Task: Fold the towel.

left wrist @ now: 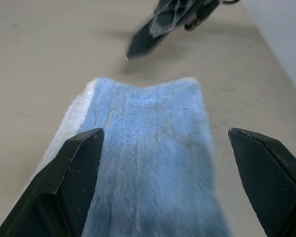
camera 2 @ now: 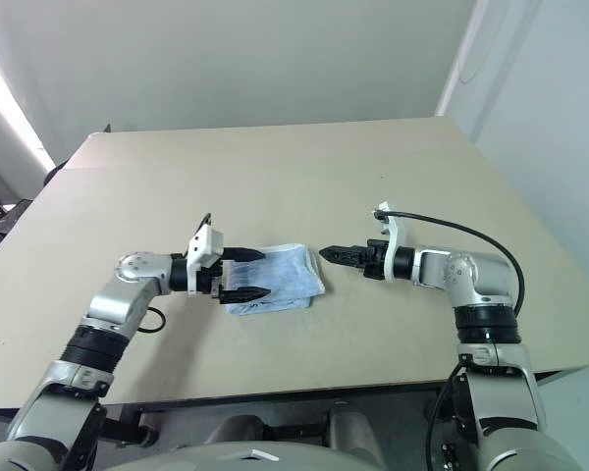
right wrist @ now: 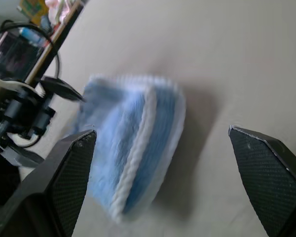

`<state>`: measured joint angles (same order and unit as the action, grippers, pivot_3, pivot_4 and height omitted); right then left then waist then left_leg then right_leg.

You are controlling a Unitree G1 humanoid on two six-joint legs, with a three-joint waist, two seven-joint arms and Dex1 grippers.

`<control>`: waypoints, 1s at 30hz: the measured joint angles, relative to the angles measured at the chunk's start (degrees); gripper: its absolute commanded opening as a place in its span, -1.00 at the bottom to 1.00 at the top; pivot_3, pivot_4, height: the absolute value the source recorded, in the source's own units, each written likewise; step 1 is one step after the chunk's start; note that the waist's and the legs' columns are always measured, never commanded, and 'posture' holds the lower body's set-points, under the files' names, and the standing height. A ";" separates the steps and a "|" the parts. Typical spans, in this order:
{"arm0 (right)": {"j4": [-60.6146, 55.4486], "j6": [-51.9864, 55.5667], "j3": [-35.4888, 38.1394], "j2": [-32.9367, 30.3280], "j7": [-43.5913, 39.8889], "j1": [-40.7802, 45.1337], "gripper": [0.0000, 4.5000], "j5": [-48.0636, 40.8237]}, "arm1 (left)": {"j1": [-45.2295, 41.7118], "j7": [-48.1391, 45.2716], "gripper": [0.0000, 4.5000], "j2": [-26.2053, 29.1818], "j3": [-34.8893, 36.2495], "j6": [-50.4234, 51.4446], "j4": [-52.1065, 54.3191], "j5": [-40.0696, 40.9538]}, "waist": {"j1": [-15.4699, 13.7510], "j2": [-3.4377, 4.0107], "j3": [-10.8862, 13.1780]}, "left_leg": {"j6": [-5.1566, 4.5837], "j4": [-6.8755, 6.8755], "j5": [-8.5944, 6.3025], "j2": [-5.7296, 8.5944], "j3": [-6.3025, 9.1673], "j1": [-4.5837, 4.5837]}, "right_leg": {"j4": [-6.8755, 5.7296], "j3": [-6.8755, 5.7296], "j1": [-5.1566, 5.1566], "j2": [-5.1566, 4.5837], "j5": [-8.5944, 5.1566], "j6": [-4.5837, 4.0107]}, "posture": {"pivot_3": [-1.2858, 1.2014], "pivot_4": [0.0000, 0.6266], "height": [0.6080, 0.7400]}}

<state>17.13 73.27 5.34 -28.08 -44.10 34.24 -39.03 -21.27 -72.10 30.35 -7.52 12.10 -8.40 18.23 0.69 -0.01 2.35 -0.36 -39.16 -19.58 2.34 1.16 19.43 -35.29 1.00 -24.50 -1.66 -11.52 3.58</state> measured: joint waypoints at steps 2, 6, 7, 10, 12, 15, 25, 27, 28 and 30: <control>2.16 3.46 -0.05 -0.19 -1.06 1.28 1.00 -0.68 | 1.78 -0.18 0.90 2.57 0.63 1.76 3.61 0.89 | -0.02 0.01 0.00 | 0.00 0.03 0.00 0.00 0.01 0.00 | 0.01 -0.01 0.00 0.01 0.00 0.00 | 0.03 -1.00 1.00; 5.69 7.35 -0.51 0.94 -1.56 2.85 1.00 -0.67 | 6.71 -0.33 0.90 6.37 1.93 6.89 9.78 3.77 | 0.08 0.02 0.01 | 0.00 0.03 0.00 0.00 0.00 0.02 | 0.03 -0.01 -0.01 0.01 0.00 0.01 | 0.03 -1.00 1.00; 6.25 8.00 -0.53 1.61 -1.50 2.95 1.00 -0.65 | 7.69 -0.40 0.90 6.93 1.98 7.74 11.02 4.20 | 0.10 0.02 0.01 | 0.00 0.03 0.00 0.00 0.00 0.02 | 0.02 -0.01 -0.01 0.01 0.00 0.02 | 0.03 -1.00 1.00; 7.10 9.40 -0.80 4.42 -1.27 2.86 1.00 -0.64 | 10.61 -0.47 0.90 8.79 2.00 9.45 14.58 5.33 | 0.16 0.04 0.02 | 0.00 0.03 0.00 0.00 0.00 0.01 | -0.01 -0.01 -0.02 0.03 0.00 0.02 | 0.03 -1.00 1.00; 7.14 10.39 -1.19 6.01 -1.14 2.80 1.00 -0.64 | 11.91 -0.31 0.90 9.68 2.21 10.43 16.53 6.23 | 0.18 0.04 0.02 | 0.00 0.02 0.00 -0.01 0.00 -0.01 | -0.02 -0.01 -0.01 0.05 0.00 0.02 | 0.03 -1.00 1.00; 7.70 11.39 -2.01 8.19 -0.63 2.75 1.00 -0.57 | 12.69 -0.13 0.90 10.93 2.40 11.04 18.44 6.28 | 0.16 0.04 0.02 | 0.00 0.02 0.00 0.00 0.00 -0.01 | -0.02 -0.01 -0.01 0.05 0.00 0.02 | 0.03 -1.00 1.00; 13.21 9.07 -1.73 13.92 1.31 5.04 1.00 1.39 | 13.46 1.34 0.90 12.81 5.01 10.98 19.91 6.29 | 2.19 -0.06 -0.06 | 0.02 0.02 0.01 -0.08 -0.02 -0.17 | -0.14 0.03 0.05 0.19 0.02 -0.04 | 0.03 -1.00 1.00; 15.56 8.50 -1.32 14.97 1.63 6.15 1.00 1.90 | 13.54 1.38 0.90 13.03 5.12 10.98 19.91 6.29 | 2.90 -0.08 -0.07 | 0.02 0.02 0.01 -0.09 -0.01 -0.24 | -0.18 0.03 0.09 0.22 0.03 -0.05 | 0.03 -1.00 1.00; 16.49 8.14 -1.27 15.47 1.66 6.60 1.00 2.18 | 13.69 1.44 0.90 13.20 5.24 10.97 19.91 6.28 | 3.29 -0.08 -0.07 | 0.02 0.02 0.01 -0.10 -0.01 -0.29 | -0.22 0.04 0.11 0.23 0.03 -0.05 | 0.03 -1.00 1.00; 17.49 7.52 -1.25 15.97 1.57 6.88 1.00 2.32 | 13.72 1.75 0.90 13.26 5.67 10.92 19.91 6.28 | 3.54 -0.09 -0.08 | 0.02 0.02 0.01 -0.11 -0.01 -0.39 | -0.26 0.10 0.15 0.30 -0.01 0.01 | 0.03 -1.00 1.00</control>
<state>34.62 80.80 4.08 -12.11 -42.53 41.12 -36.71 -7.56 -70.34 43.60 -1.85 23.02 11.51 24.51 4.23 -0.10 2.27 -0.34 -39.14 -19.56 2.23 1.15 19.04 -35.54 1.10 -24.35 -1.35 -11.52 3.59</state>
